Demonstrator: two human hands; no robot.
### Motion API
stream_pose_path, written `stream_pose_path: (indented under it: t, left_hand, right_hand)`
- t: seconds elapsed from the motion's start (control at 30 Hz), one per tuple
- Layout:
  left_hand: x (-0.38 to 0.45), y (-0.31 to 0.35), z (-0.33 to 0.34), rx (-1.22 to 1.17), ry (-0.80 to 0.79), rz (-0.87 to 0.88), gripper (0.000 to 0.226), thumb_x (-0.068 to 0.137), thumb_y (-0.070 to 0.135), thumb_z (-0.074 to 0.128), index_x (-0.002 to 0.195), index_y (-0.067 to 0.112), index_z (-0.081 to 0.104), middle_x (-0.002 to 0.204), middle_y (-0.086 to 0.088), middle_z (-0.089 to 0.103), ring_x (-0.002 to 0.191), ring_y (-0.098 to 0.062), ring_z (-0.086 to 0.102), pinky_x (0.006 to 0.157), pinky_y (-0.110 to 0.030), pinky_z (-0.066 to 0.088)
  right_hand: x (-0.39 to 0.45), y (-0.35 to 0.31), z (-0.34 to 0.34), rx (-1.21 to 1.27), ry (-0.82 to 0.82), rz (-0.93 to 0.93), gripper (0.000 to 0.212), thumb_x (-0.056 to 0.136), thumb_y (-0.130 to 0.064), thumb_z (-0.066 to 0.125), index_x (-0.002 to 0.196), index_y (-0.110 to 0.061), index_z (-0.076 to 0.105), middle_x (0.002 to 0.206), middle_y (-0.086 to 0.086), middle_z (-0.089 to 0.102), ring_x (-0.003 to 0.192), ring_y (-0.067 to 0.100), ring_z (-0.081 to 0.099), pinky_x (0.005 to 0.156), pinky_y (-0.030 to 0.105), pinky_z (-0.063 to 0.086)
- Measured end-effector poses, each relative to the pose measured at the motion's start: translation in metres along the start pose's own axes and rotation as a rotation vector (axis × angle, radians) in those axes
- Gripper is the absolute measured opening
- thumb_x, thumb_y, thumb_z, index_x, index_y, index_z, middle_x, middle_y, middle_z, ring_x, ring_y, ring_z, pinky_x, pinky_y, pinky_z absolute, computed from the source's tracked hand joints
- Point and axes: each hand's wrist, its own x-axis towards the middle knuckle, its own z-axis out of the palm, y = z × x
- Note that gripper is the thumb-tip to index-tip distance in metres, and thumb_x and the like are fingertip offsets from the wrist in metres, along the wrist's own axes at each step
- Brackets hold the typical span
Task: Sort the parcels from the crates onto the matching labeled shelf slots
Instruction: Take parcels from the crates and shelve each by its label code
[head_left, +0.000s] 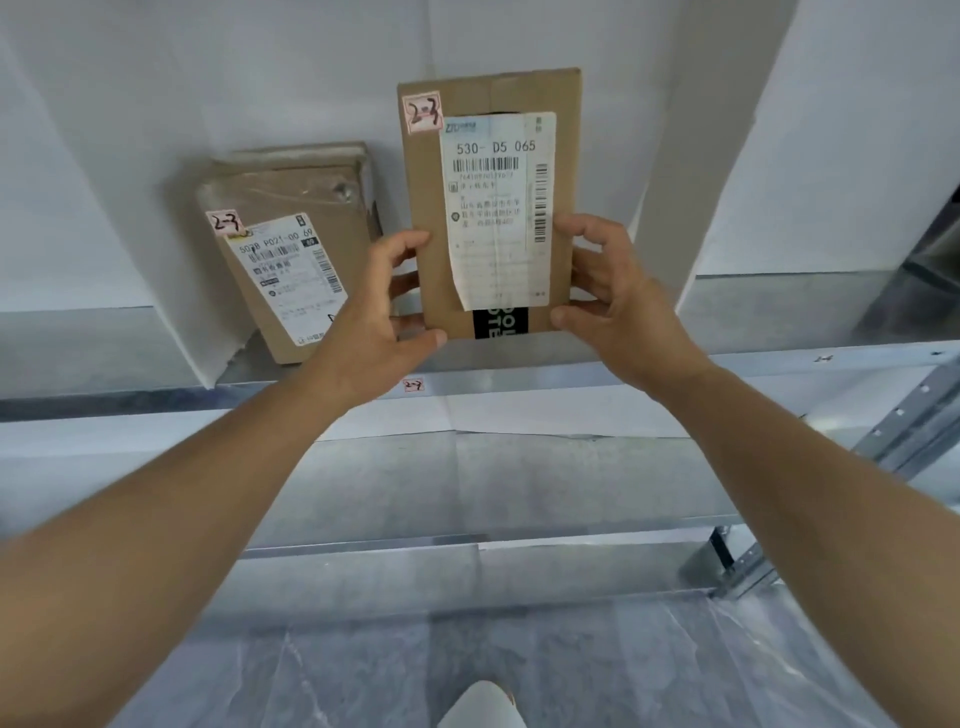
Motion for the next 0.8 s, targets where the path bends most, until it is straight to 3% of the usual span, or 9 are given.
stream_pose_path:
  t: [0.17, 0.27, 0.4, 0.53, 0.7, 0.8]
  left_hand:
    - [-0.006, -0.03, 0.015, -0.017, 0.014, -0.027, 0.08, 0.075, 0.006, 0.066, 0.119, 0.062, 0.029, 0.144, 0.008, 0.03, 0.136, -0.011, 0.034, 0.097, -0.033, 0.049]
    - [-0.008, -0.049, 0.03, 0.0, 0.033, -0.029, 0.08, 0.077, -0.002, 0.068, 0.123, 0.051, 0.029, 0.145, -0.003, 0.03, 0.136, -0.015, 0.035, 0.099, -0.039, 0.048]
    - [-0.003, -0.065, 0.048, 0.003, 0.093, -0.063, 0.074, 0.078, -0.011, 0.067, 0.112, 0.044, 0.031, 0.14, -0.009, 0.035, 0.133, -0.02, 0.039, 0.095, -0.039, 0.052]
    - [0.012, -0.066, 0.055, -0.043, 0.117, -0.1, 0.066, 0.079, -0.014, 0.063, 0.103, 0.037, 0.03, 0.137, -0.006, 0.036, 0.133, -0.017, 0.039, 0.094, -0.034, 0.052]
    - [0.03, -0.074, 0.057, 0.091, 0.111, -0.166, 0.061, 0.08, -0.008, 0.067, 0.113, 0.027, 0.029, 0.132, 0.0, 0.037, 0.124, -0.005, 0.04, 0.094, -0.023, 0.049]
    - [0.039, -0.082, 0.056, 0.222, 0.087, -0.219, 0.058, 0.081, -0.003, 0.068, 0.124, 0.015, 0.033, 0.134, -0.003, 0.041, 0.118, -0.001, 0.039, 0.095, -0.013, 0.037]
  right_hand:
    - [-0.002, 0.03, 0.009, -0.026, -0.006, -0.008, 0.077, 0.084, 0.011, 0.057, 0.118, -0.055, 0.036, 0.133, -0.005, 0.054, 0.125, 0.009, 0.05, 0.096, 0.036, 0.052]
    - [-0.004, 0.047, 0.01, -0.113, -0.024, -0.009, 0.072, 0.085, 0.009, 0.057, 0.121, -0.049, 0.037, 0.136, -0.006, 0.051, 0.126, 0.009, 0.049, 0.098, 0.036, 0.05]
    - [-0.004, 0.065, 0.01, -0.284, -0.022, -0.025, 0.058, 0.088, 0.008, 0.055, 0.128, -0.032, 0.041, 0.128, -0.015, 0.044, 0.122, 0.017, 0.052, 0.094, 0.026, 0.051]
    - [0.003, 0.079, 0.008, -0.369, 0.046, -0.022, 0.052, 0.088, 0.009, 0.052, 0.13, -0.019, 0.044, 0.125, -0.001, 0.053, 0.111, 0.024, 0.058, 0.088, 0.034, 0.056]
    - [0.018, 0.084, 0.01, -0.352, 0.079, 0.061, 0.045, 0.089, 0.006, 0.053, 0.122, -0.024, 0.046, 0.122, -0.016, 0.047, 0.106, 0.009, 0.052, 0.087, 0.023, 0.054]
    - [0.024, 0.087, 0.013, -0.365, 0.12, 0.093, 0.032, 0.089, 0.006, 0.055, 0.111, -0.018, 0.051, 0.12, -0.017, 0.047, 0.105, 0.004, 0.048, 0.086, 0.016, 0.05]
